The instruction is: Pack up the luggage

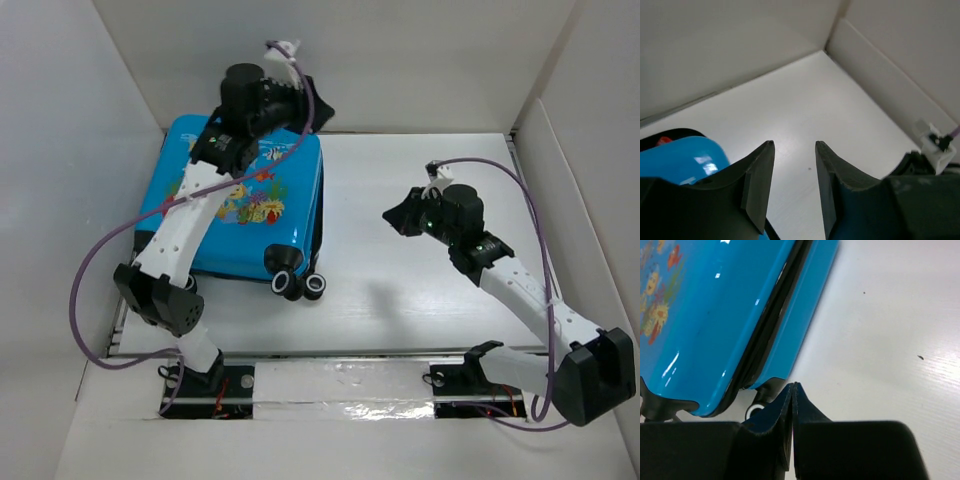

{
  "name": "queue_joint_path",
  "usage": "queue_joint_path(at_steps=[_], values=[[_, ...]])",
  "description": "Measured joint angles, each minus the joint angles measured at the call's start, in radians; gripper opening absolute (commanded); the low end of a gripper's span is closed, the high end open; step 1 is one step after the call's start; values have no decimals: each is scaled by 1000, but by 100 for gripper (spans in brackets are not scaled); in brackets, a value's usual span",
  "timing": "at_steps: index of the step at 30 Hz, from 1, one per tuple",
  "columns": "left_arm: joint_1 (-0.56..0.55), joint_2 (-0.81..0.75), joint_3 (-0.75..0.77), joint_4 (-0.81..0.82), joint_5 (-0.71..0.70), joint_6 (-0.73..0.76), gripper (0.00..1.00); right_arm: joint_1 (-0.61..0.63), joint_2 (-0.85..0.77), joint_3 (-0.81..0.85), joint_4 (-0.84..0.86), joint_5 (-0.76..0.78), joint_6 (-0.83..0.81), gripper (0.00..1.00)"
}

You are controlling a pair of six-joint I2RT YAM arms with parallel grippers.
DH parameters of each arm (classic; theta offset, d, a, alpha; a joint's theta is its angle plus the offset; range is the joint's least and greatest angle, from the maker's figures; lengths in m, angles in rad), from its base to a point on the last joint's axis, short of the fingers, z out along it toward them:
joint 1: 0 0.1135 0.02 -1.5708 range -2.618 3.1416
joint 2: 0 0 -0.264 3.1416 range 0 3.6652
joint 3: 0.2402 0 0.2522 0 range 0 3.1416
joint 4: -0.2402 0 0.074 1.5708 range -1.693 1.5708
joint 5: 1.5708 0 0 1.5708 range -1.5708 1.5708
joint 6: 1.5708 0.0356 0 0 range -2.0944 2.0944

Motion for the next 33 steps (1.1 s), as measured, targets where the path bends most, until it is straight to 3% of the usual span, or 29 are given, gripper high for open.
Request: queue_joint_path(at_steps=[3,9,12,16,21,26,33], values=[[145,-81,-42,28,-71,-80,38,10,5,-6,-18,0,-7,6],[600,-225,-374,76,-320,-221,37,90,38,-6,-13,7,-16,7],[719,-208,-500,64,-447,-265,37,131,75,-6,-5,13,-21,8],[734,-145,-549,39,-655,-272,36,166,139,-6,8,20,-22,9],[729,-75,-549,43,-799,-254,37,181,192,-6,29,24,-22,10],[756,39,-493,46,-872,-228,37,184,192,-14,47,29,-22,11],[779,200,-409,-5,-834,-195,31,184,179,-37,56,52,-22,12]])
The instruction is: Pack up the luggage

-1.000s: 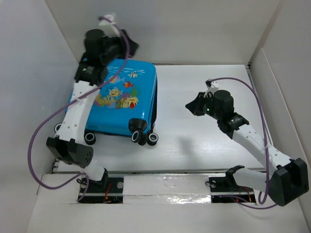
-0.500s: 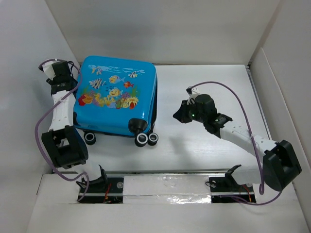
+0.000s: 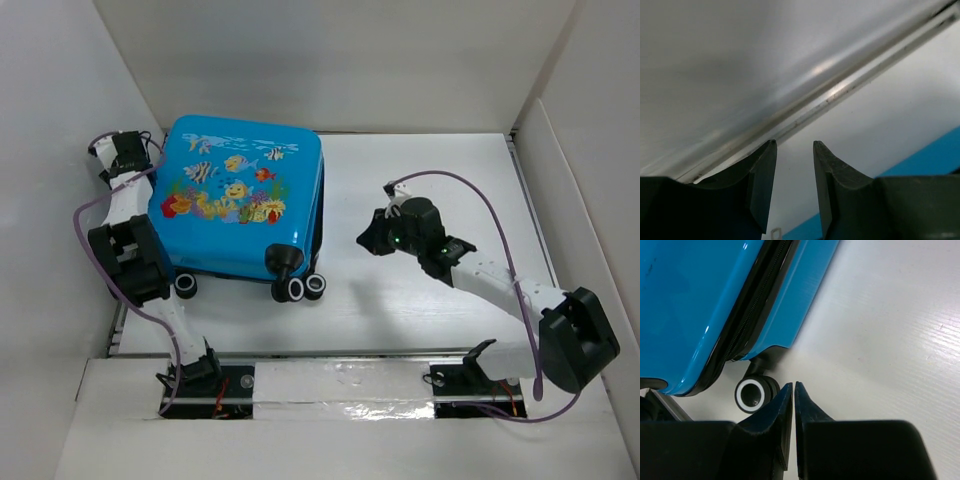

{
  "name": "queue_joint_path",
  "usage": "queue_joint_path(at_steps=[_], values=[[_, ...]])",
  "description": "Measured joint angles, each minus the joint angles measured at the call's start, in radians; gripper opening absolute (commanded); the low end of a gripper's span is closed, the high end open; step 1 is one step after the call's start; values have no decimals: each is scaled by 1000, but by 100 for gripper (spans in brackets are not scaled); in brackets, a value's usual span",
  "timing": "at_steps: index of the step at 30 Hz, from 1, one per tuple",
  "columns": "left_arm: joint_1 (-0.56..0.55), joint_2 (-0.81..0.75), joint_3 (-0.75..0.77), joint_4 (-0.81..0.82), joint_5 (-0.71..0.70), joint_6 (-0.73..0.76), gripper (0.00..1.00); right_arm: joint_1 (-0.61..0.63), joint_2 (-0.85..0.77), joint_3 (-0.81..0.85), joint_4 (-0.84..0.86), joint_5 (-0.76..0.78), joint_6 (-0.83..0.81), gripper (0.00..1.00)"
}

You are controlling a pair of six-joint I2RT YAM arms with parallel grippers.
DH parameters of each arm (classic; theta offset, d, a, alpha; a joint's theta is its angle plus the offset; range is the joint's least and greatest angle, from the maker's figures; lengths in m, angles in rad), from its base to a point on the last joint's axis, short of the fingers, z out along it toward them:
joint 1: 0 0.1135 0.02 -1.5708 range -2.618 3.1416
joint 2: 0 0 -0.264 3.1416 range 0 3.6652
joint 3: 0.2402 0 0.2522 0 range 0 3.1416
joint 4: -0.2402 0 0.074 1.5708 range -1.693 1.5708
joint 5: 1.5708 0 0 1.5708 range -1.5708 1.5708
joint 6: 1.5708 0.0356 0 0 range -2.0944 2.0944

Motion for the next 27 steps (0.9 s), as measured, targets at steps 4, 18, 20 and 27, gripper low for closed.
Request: queue_joint_path(at_steps=[4,18,20,27], values=[[-17,83,27,-16,35,19,29,-8,14,3,13,9,0,14],[-256,-48,-203,116,200,-8,28,-179,285,267,-37,92,-25,28],[-282,-90,-266,147,251,-21,28,-209,315,310,-73,121,-41,28],[-427,-341,-549,193,326,-103,29,-315,466,528,-192,183,-129,27]])
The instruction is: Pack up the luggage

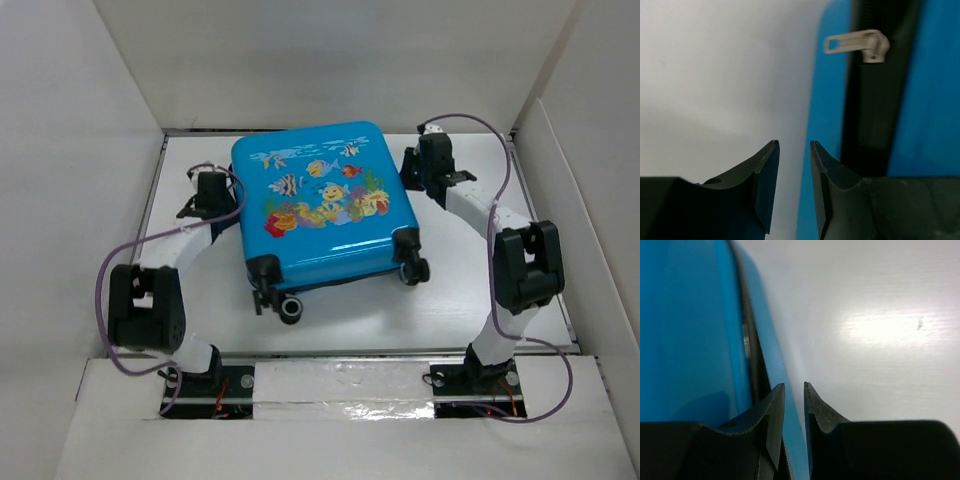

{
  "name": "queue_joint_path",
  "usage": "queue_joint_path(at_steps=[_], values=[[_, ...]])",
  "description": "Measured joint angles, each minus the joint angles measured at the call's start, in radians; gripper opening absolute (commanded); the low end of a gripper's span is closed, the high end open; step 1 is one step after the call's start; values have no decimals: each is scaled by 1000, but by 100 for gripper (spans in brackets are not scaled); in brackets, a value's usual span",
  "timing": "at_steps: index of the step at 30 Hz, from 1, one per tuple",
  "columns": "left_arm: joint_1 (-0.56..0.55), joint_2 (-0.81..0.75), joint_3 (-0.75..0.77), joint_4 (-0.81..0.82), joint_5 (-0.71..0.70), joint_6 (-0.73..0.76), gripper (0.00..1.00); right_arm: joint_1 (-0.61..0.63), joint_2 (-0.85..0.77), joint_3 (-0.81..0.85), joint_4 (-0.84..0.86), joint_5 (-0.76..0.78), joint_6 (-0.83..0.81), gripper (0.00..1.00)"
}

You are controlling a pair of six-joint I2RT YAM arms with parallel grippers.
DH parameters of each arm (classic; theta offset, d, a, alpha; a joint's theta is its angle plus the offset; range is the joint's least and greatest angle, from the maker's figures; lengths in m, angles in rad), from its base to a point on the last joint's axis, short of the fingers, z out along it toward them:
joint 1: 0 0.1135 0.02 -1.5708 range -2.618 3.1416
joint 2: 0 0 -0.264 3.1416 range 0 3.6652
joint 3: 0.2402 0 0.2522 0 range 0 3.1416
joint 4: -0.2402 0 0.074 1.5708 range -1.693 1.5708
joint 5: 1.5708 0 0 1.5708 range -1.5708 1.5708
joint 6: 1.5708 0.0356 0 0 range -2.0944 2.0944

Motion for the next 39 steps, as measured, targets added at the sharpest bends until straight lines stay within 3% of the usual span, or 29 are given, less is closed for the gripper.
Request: queue_joint_path(at_steps=[3,5,6,7,8,10,11,15,16,19,20,23,26,29,34,39], values=[[-104,-140,-135,1,-8,-47,30,-43,116,187,-58,2,-28,27],[-170,-228,-219,-6,7,-104,39,-52,219,362,-105,-2,-45,28],[-198,-278,-268,-21,25,-140,39,-58,270,460,-126,-8,-48,31],[-222,-323,-308,-38,48,-175,52,-58,315,544,-141,-22,-51,34],[-251,-371,-337,-69,58,-203,58,-58,340,599,-146,-43,-50,47],[-290,-469,-364,-149,51,-229,75,-63,337,624,-154,-78,-40,59],[-299,-529,-364,-169,24,-233,76,-68,318,613,-163,-107,-26,69],[-269,-805,-326,-124,-68,-256,76,-108,156,482,-164,-216,18,77],[-256,-846,-297,-91,-86,-261,69,-127,101,442,-164,-230,25,75],[-244,-873,-171,11,-138,-267,65,-192,-97,288,-127,-229,40,22],[-243,-848,-127,54,-152,-268,64,-211,-190,194,-95,-218,53,0],[-208,-709,-11,169,-154,-268,62,-231,-524,-119,-16,-156,103,0],[-109,-472,104,240,-95,-270,61,-165,-861,-411,35,-97,126,0],[-2,-197,253,251,-12,-267,61,-118,-1070,-599,28,-71,140,0],[84,245,526,142,121,-203,61,-103,-1223,-822,-61,-33,169,1],[80,417,587,47,217,-153,62,-83,-1118,-867,-71,-32,172,3]])
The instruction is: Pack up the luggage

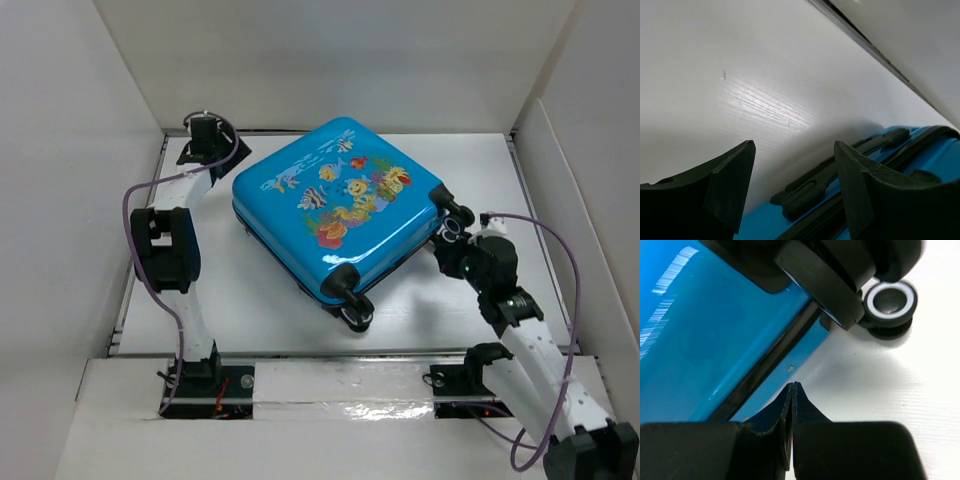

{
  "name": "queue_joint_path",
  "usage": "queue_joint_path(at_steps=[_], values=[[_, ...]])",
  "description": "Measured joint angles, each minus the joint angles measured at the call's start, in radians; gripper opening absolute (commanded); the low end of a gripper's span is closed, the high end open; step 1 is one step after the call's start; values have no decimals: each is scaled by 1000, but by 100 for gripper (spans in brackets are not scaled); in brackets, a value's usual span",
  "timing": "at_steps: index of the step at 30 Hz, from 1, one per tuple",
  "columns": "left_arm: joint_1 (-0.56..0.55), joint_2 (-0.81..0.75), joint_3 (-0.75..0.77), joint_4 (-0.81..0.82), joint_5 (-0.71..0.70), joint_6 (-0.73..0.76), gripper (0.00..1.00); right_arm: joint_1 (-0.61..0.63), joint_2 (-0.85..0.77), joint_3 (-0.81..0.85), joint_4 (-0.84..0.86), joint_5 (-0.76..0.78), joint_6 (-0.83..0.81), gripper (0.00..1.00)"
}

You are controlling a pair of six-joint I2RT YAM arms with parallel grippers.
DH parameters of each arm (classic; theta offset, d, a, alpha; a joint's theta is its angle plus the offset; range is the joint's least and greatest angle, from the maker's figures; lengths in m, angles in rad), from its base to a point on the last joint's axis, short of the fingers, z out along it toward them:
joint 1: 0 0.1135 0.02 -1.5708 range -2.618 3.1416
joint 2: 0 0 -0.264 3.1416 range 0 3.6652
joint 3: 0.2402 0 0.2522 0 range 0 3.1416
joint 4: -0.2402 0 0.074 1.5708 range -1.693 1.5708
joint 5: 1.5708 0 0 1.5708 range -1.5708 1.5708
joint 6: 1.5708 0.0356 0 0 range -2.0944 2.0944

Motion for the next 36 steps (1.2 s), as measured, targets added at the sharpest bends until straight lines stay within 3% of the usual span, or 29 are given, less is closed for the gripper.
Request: queue_joint_path(at_steps=[5,12,15,18,19,20,23,26,29,31,32,34,35,36], values=[[-29,-1,-85,76,77,-9,61,36,282,85,49,-18,-16,2],[-28,-186,-594,457,21,-173,60,39,619,333,33,27,-84,2],[-41,-353,-823,570,-68,-218,54,36,828,547,-40,72,-125,1],[-80,-566,-1070,637,-175,-257,49,32,1109,936,-188,76,-190,5],[-103,-648,-1140,638,-210,-262,48,32,1204,1082,-222,68,-221,11],[-129,-741,-1205,626,-243,-261,48,33,1295,1237,-258,50,-242,38],[-214,-1033,-1352,510,-271,-243,48,45,1436,1506,-240,43,-280,76],[-259,-1320,-1427,344,-243,-231,47,37,1399,1555,-240,-42,-250,81],[-285,-1482,-1427,258,-211,-225,46,64,1263,1468,-216,-145,-222,81],[-288,-1502,-1400,235,-195,-216,46,83,1119,1326,-164,-178,-209,75],[-288,-1489,-1387,231,-185,-210,45,88,1042,1253,-146,-190,-201,53],[-288,-1453,-1372,234,-172,-202,45,92,882,1086,-79,-210,-183,28],[-288,-1418,-1367,235,-166,-198,45,99,797,993,-32,-217,-171,9],[-288,-1389,-1366,238,-161,-194,45,106,706,889,23,-216,-167,6]])
